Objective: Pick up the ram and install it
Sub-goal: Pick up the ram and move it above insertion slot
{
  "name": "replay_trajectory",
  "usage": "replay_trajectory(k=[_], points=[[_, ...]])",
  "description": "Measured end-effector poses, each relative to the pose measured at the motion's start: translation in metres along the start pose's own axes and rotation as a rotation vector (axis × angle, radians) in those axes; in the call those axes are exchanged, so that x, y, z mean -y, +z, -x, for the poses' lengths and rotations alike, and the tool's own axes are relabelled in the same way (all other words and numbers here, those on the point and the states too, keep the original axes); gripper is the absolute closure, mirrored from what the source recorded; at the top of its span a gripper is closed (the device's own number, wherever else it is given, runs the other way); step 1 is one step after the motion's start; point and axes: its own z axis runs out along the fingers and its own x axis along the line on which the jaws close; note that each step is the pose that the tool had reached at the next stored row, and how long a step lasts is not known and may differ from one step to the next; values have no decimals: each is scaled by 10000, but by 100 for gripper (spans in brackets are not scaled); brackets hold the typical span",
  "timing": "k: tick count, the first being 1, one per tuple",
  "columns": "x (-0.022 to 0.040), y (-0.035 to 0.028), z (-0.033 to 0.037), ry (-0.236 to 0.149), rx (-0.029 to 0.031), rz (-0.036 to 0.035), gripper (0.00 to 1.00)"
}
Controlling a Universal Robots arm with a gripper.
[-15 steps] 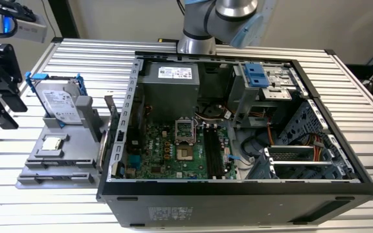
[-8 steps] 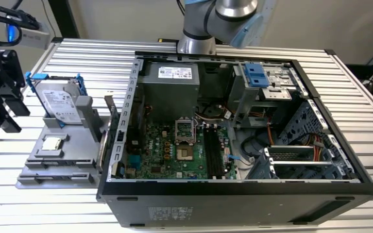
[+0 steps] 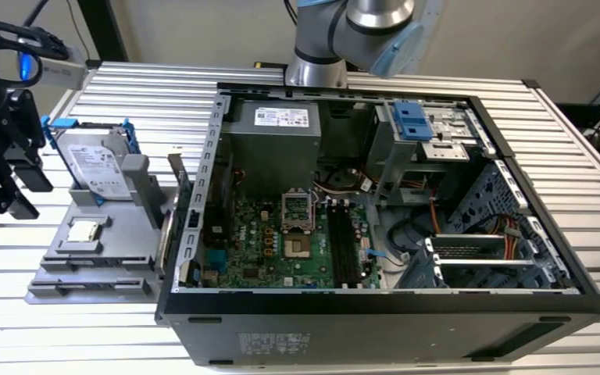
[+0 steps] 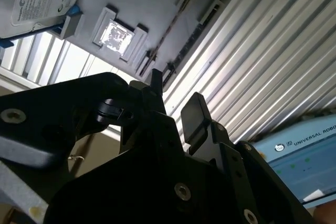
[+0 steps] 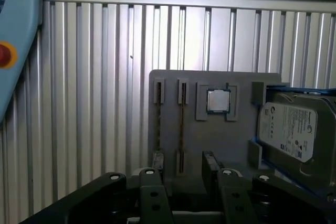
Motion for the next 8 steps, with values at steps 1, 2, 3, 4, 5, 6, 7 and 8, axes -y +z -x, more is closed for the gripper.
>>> replay_trajectory(k=[1, 2, 3, 4, 5, 6, 7, 8], points=[[0, 19, -1, 8, -1, -1, 0], [0, 37, -1, 18, -3, 0, 0], [0, 55, -1, 34, -4, -1, 0], [1, 73, -2, 53, -5, -2, 0], [1, 91, -2, 77, -5, -2, 0], [1, 110, -3, 110, -7, -3, 0], [0, 128, -4, 155, -6, -4, 0], [-1, 147, -6, 209, -6, -4, 0]])
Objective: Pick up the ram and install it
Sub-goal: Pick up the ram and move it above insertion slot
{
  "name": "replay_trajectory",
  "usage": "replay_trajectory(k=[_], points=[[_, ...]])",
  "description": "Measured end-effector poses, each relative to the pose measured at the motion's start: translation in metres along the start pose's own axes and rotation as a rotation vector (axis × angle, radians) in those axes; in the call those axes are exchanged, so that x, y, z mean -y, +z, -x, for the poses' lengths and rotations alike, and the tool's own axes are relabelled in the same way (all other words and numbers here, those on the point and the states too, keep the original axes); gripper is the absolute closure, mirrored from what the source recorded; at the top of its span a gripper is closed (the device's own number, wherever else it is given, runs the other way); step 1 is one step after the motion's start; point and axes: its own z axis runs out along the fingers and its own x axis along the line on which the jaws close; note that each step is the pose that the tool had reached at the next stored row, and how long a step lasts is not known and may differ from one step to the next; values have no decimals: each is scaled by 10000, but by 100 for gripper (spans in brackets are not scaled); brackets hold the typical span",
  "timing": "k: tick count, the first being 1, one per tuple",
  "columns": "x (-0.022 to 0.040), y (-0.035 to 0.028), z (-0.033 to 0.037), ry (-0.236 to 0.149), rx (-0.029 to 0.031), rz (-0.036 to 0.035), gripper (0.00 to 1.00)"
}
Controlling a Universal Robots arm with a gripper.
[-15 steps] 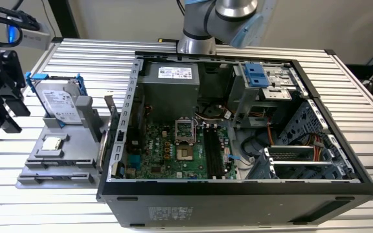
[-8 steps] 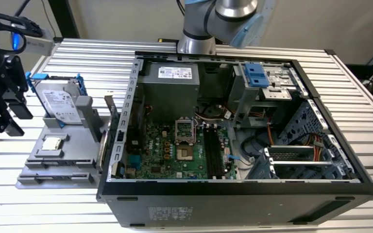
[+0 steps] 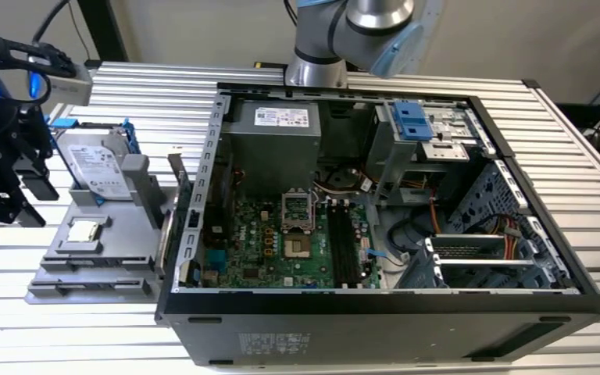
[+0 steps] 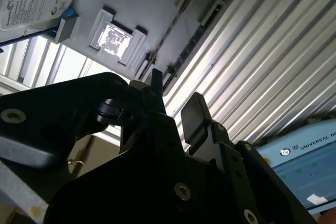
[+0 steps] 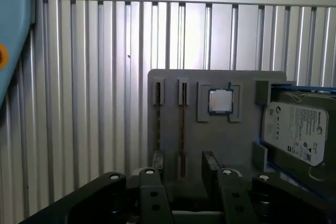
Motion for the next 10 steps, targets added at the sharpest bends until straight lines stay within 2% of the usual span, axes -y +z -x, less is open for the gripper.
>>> replay_trajectory(k=[7, 10], points=[[2, 126, -4, 99, 0, -2, 0], [2, 164, -5, 101, -56, -2, 0]])
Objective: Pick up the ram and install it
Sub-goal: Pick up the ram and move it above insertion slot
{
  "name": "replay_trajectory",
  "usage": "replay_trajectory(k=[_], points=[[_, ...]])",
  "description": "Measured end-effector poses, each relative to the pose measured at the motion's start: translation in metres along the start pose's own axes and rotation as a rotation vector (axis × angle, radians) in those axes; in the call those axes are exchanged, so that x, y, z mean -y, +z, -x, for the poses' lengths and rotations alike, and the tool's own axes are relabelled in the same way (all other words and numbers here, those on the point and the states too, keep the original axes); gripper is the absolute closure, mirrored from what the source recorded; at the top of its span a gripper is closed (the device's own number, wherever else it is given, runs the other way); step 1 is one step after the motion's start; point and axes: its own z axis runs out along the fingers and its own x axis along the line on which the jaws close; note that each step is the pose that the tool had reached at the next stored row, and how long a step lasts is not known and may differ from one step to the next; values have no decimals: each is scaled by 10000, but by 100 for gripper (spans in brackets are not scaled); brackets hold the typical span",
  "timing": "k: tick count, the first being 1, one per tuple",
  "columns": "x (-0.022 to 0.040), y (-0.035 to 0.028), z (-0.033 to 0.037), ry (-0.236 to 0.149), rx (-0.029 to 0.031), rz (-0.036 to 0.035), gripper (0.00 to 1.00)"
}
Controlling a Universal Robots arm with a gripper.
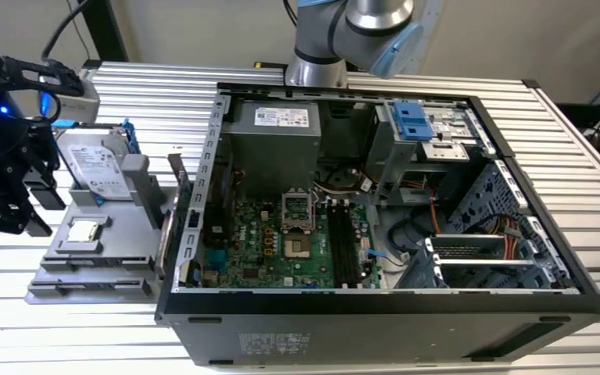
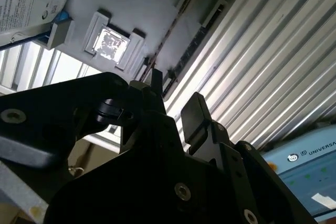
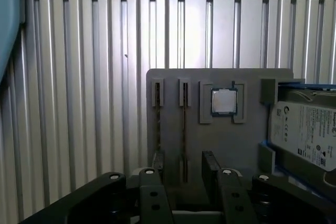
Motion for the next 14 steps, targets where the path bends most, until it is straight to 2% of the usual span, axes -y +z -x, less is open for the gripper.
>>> replay_trajectory(k=[3, 4, 8, 14], points=[[1, 42, -1, 1, -94, -1, 0], [1, 60, -1, 0, -106, -1, 0], [-2, 132, -10, -31, -106, -3, 0], [-1, 241, -23, -400, -109, 13, 0]])
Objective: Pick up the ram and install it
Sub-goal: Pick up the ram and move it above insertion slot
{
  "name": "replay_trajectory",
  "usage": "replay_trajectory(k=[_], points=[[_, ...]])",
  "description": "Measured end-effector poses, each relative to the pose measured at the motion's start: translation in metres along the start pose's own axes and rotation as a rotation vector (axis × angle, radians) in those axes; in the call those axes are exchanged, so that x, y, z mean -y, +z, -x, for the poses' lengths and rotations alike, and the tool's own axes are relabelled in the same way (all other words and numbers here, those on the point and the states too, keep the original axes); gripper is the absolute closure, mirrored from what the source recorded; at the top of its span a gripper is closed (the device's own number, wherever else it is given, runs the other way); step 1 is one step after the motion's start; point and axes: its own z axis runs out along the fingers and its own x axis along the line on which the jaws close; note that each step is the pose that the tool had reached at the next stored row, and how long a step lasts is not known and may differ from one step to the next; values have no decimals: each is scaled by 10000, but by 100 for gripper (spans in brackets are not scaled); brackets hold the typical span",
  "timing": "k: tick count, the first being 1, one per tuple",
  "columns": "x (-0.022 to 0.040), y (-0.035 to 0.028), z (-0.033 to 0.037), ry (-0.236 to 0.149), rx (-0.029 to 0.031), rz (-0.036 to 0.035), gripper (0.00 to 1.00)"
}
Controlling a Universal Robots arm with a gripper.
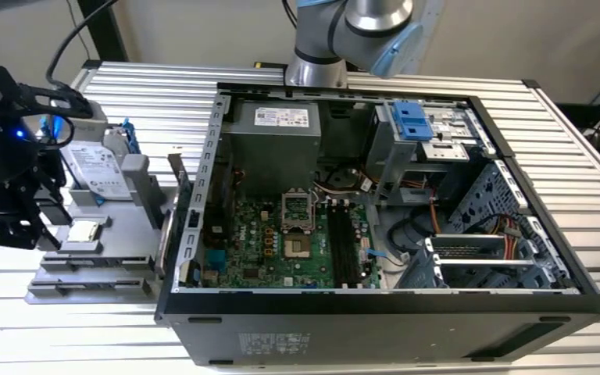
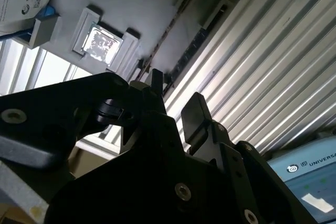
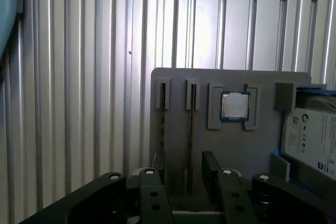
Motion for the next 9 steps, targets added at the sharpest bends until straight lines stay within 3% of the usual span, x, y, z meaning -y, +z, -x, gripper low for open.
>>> replay_trajectory(k=[9], points=[[-21, 164, -44, -99, 0, -1, 0]])
